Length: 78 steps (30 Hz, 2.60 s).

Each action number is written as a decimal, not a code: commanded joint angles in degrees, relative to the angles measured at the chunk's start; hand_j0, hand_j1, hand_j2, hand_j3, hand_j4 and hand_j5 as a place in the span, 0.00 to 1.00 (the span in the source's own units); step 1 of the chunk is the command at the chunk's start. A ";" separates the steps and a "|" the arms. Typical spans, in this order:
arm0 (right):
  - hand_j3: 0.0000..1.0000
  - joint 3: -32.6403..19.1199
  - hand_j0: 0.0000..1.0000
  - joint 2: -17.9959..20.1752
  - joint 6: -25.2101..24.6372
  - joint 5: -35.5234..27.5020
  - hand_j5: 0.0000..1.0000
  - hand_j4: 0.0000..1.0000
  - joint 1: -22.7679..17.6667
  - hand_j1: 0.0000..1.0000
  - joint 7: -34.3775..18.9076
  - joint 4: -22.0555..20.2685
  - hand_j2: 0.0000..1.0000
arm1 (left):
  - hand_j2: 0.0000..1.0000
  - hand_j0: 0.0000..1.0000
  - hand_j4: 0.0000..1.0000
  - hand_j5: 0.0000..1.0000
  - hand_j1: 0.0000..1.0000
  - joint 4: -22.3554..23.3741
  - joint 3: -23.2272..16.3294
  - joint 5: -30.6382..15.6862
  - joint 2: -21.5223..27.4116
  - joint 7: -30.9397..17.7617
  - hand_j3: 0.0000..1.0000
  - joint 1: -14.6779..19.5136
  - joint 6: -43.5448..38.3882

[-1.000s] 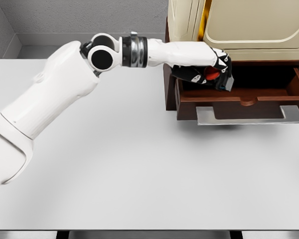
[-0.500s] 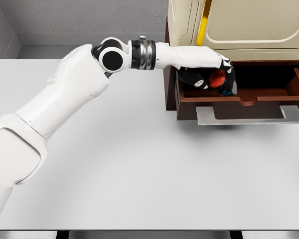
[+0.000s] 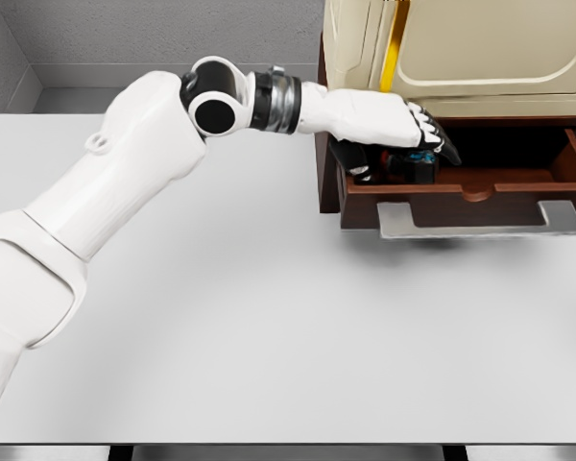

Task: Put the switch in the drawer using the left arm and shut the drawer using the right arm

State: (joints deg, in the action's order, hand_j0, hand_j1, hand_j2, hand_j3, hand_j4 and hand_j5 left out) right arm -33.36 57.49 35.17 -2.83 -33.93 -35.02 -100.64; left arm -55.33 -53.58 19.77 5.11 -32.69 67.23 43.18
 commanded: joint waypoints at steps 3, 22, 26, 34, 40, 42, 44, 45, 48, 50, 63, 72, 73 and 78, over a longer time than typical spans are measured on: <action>0.45 0.58 0.45 1.31 -0.17 -0.42 0.45 0.45 0.18 0.45 0.02 -0.09 0.45 | 1.00 1.00 1.00 1.00 1.00 -5.22 6.20 -24.78 0.16 -1.14 1.00 0.88 -8.18; 0.46 1.98 0.46 2.46 -0.17 -0.42 0.46 0.46 0.79 0.46 0.02 -0.09 0.46 | 1.00 1.00 1.00 1.00 1.00 -24.29 8.93 -31.37 17.12 -0.79 1.00 -3.77 -8.18; 0.46 2.07 0.46 2.46 -0.17 -0.42 0.46 0.46 0.88 0.46 0.02 -0.09 0.46 | 1.00 1.00 1.00 1.00 1.00 -28.07 9.02 -30.75 33.29 -1.41 1.00 -13.97 -8.18; 0.46 9.10 0.46 5.71 -0.17 -0.34 0.46 0.46 8.17 0.46 0.02 0.00 0.46 | 1.00 1.00 1.00 1.00 1.00 -28.60 9.02 -25.66 39.45 -1.58 1.00 -23.29 -8.18; 0.46 17.36 0.46 6.59 -0.17 -0.34 0.46 0.46 16.61 0.46 0.02 0.00 0.46 | 1.00 1.00 1.00 1.00 1.00 -28.78 11.74 -21.88 37.69 -1.58 1.00 -23.03 -8.18; 0.46 18.33 0.46 6.59 -0.17 -0.34 0.46 0.46 18.02 0.46 0.02 0.00 0.46 | 1.00 1.00 1.00 1.00 1.00 -28.78 12.80 -20.65 37.34 -1.58 1.00 -23.29 -8.18; 0.46 20.79 0.46 6.59 -0.17 -0.34 0.46 0.46 19.95 0.46 0.02 0.00 0.46 | 1.00 1.00 1.00 1.00 1.00 -28.51 12.97 -20.47 36.99 -1.58 1.00 -23.29 -8.18; 0.46 22.46 0.46 6.59 -0.17 -0.16 0.46 0.46 21.27 0.46 0.02 0.09 0.46 | 1.00 1.00 1.00 1.00 1.00 -28.43 13.15 -20.47 37.08 -1.58 1.00 -23.29 -8.18; 0.46 23.25 0.46 6.59 -0.17 -0.16 0.46 0.46 22.94 0.46 0.02 0.09 0.46 | 1.00 1.00 1.00 1.00 1.00 -28.51 13.24 -20.47 37.78 -1.58 1.00 -22.94 -8.18; 0.46 24.48 0.46 6.59 -0.17 -0.16 0.46 0.46 24.08 0.46 0.02 0.09 0.46 | 1.00 1.00 1.00 1.00 1.00 -28.51 13.41 -20.47 37.87 -1.58 1.00 -22.76 -8.18; 0.46 39.33 0.46 5.09 -0.17 0.81 0.46 0.46 39.28 0.46 0.02 2.81 0.46 | 1.00 1.00 1.00 1.00 1.00 -28.95 14.20 -20.56 37.96 -1.58 1.00 -23.20 -8.18; 0.46 46.89 0.46 2.46 -0.17 0.89 0.46 0.46 47.72 0.46 0.02 7.65 0.46 | 1.00 1.00 1.00 1.00 1.00 -29.04 14.47 -20.56 38.04 -1.50 1.00 -23.29 -8.18; 0.46 48.03 0.46 2.10 -0.17 0.89 0.46 0.46 48.60 0.46 0.02 8.44 0.46 | 1.00 1.00 1.00 1.00 1.00 -28.95 14.55 -20.56 38.04 -1.50 1.00 -23.29 -8.18; 0.46 49.62 0.46 1.31 -0.17 1.25 0.46 0.46 50.71 0.46 0.02 10.55 0.46 | 1.00 1.00 1.00 1.00 1.00 -28.95 15.26 -20.56 38.04 -1.58 1.00 -23.46 -8.18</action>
State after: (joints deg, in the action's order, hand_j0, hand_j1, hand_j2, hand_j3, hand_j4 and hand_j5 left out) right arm 15.64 59.20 35.09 -1.47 16.79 -35.17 -90.96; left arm -84.30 -38.46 -0.37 43.11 -34.26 43.77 35.16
